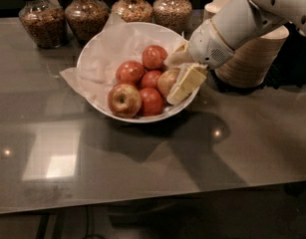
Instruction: Pick apple from white bowl
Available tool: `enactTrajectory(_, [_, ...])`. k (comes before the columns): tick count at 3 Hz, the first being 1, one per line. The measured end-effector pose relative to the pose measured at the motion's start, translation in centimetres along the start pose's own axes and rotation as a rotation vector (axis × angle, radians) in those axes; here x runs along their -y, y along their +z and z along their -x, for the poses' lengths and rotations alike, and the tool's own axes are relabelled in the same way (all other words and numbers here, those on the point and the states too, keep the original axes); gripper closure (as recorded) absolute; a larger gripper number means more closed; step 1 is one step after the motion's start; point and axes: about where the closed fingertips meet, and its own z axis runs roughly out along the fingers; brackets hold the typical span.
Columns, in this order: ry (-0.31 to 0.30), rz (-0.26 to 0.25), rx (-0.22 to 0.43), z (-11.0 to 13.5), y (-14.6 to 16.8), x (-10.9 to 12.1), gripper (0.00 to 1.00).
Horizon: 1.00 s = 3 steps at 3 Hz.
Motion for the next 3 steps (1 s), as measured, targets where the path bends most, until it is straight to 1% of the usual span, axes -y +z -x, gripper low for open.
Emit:
enactTrajectory(2, [0.024,0.011,-0.021,-1.1,1.0,0.5,0.27])
enactTrajectory(3, [0.042,0.008,-0.041,-2.2,1.6,0.8,0.26])
